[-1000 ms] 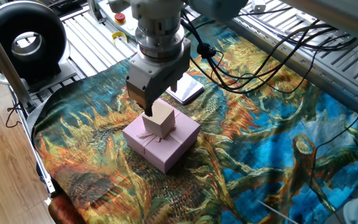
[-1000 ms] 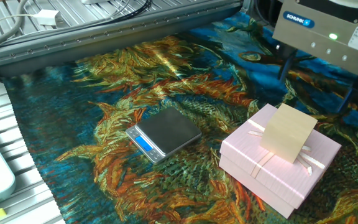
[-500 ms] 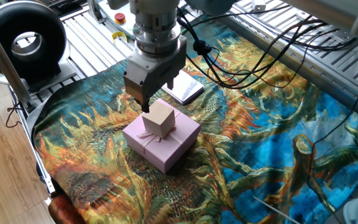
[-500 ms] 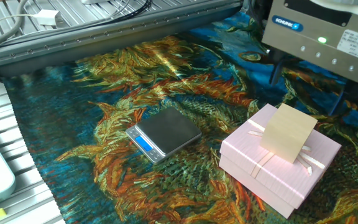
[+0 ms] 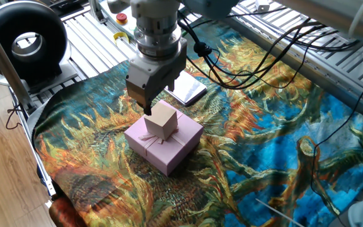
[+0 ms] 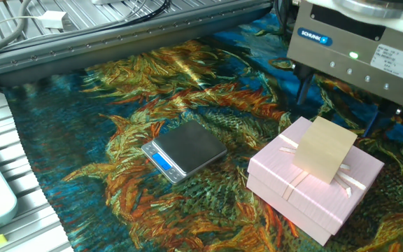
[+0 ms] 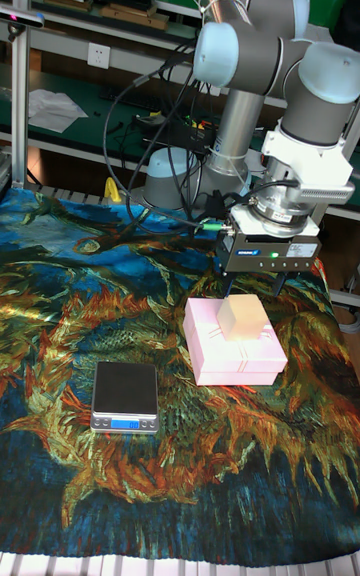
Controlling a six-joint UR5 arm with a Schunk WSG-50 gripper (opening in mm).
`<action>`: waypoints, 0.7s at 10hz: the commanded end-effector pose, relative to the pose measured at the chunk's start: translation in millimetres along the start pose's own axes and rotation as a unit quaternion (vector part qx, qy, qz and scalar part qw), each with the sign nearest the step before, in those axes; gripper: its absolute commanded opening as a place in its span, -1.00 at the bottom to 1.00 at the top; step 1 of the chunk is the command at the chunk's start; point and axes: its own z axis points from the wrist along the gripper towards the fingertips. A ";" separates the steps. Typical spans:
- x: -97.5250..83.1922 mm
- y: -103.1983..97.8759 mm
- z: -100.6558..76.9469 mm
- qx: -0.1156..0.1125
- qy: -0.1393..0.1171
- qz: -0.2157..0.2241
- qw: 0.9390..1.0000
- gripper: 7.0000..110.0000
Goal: Place the block on the scale
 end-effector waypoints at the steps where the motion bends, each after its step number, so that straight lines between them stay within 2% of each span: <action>1: 0.1 6.1 7.6 -0.008 -0.003 0.002 1.000 0.57; 5: 2.0 6.6 16.3 -0.010 0.002 0.062 0.998 0.57; 7: 2.8 3.7 20.7 -0.004 0.002 0.065 0.998 0.57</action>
